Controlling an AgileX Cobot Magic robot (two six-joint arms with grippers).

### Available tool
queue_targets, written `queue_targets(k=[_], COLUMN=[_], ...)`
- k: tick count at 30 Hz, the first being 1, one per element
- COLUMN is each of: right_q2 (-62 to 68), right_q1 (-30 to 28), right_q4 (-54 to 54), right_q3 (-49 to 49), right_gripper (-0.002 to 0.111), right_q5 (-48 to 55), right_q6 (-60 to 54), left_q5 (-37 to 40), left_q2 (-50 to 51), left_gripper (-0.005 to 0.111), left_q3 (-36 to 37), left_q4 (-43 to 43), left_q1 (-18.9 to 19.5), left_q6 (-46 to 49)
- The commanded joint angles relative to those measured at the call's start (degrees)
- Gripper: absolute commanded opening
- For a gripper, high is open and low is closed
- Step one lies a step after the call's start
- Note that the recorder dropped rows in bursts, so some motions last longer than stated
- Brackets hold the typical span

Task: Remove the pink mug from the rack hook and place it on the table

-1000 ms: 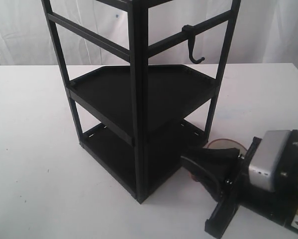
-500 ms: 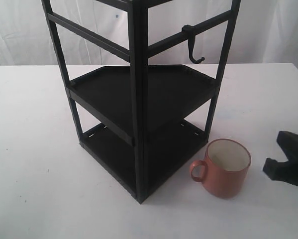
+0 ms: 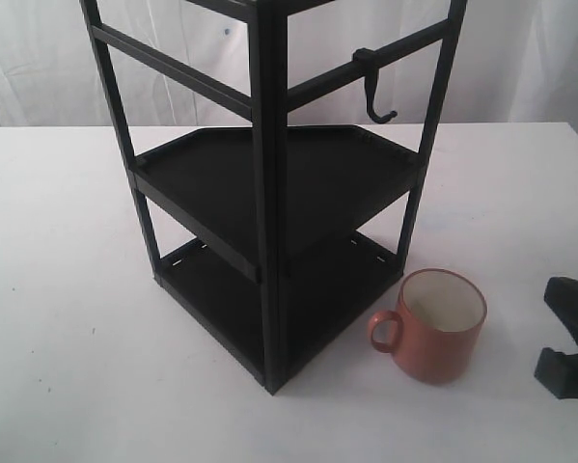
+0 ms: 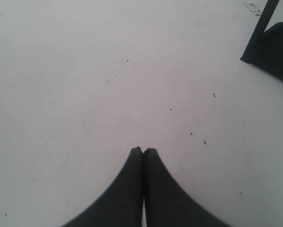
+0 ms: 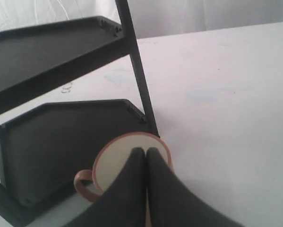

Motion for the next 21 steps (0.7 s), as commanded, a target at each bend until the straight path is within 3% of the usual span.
queue_targets(k=[1, 7, 9, 12, 15, 21], right_q2=[-3.8, -4.5, -10.0, -24.1, -33.5, -33.5], right_q1=[0.0, 0.0, -0.7, -7.3, -19.3, -21.7], right_q4=[0.2, 0.5, 0.5, 0.0, 0.0, 0.0], right_q3=[0.0, 0.0, 0.0, 0.0, 0.0, 0.7], right_gripper=[0.000, 0.000, 0.000, 0.000, 0.000, 0.000], right_q5=[0.6, 1.2, 3.8, 10.1, 10.5, 10.4], right_q6=[3.2, 2.7, 2.7, 2.5, -2.1, -3.3], left_q5=[0.4, 0.4, 0.3, 0.3, 0.3, 0.4], left_q2=[-0.2, -0.2, -0.2, -0.2, -0.2, -0.2], left_gripper=[0.000, 0.000, 0.000, 0.000, 0.000, 0.000], left_q3=[0.4, 0.4, 0.4, 0.4, 0.4, 0.4], left_q4=[-0.1, -0.1, -0.1, -0.1, -0.1, -0.1], left_q1=[-0.4, -0.4, -0.4, -0.4, -0.4, -0.4], left_q6=[0.0, 0.0, 0.0, 0.0, 0.0, 0.0])
